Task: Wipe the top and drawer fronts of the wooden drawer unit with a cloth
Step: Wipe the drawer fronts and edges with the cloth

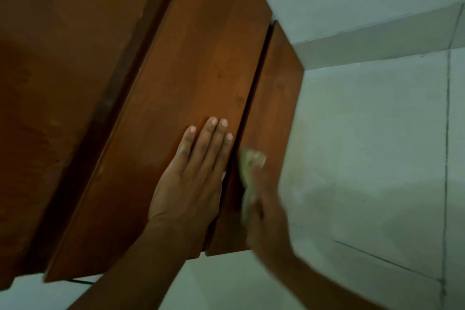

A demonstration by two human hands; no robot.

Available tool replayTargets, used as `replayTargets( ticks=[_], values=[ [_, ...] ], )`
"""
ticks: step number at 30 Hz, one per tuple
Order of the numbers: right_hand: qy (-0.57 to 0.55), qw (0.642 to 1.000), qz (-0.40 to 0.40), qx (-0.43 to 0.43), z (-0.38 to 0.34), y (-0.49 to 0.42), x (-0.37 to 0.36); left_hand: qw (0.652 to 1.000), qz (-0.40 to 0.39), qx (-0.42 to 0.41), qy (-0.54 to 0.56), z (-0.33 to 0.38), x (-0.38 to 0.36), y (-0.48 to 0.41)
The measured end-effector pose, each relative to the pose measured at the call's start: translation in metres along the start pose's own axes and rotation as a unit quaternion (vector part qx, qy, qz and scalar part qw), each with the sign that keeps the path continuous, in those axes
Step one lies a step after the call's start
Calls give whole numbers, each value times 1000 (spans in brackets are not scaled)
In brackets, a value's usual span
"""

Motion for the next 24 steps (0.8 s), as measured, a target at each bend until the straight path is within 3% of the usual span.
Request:
replayTargets(
  ticks=[1,3,7,9,13,15,17,19,21,24],
  values=[
    [6,997,-68,43,-11,34,-16,1000,-1,1,3,0,0,0],
    [39,987,-130,90,-4,58,-34,1000,-5,2,3,1,-1,0],
    [77,965,-109,226,4,-1,-46,1000,3,-2,-4,0,-2,0],
    [79,963,-80,243,5,-48,-42,1000,15,-2,-5,0,-2,0],
    [78,988,4,134,29,-149,-29,1000,20,4,-3,1,-5,-4],
    [66,995,71,24,56,-189,-14,1000,16,2,1,3,-7,-9],
    [67,981,127,-127,89,-206,8,1000,7,0,6,5,-10,-13],
    [61,968,161,-185,94,-199,20,1000,3,-3,9,6,-10,-15],
    [29,981,171,-81,56,-182,13,1000,11,-2,15,6,-10,-16],
    [30,989,102,104,15,-172,-20,999,48,6,20,6,-11,-15]
  ],
)
Point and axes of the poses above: each hand's wrist, its own y-axis away from the middle knuckle, its own x-axis out of the back of the hand, z = x × y, the point moved 10 cm from there along -y, towards the middle knuckle, and after that the axes turned 11 degrees about z, right-handed, at the moved point
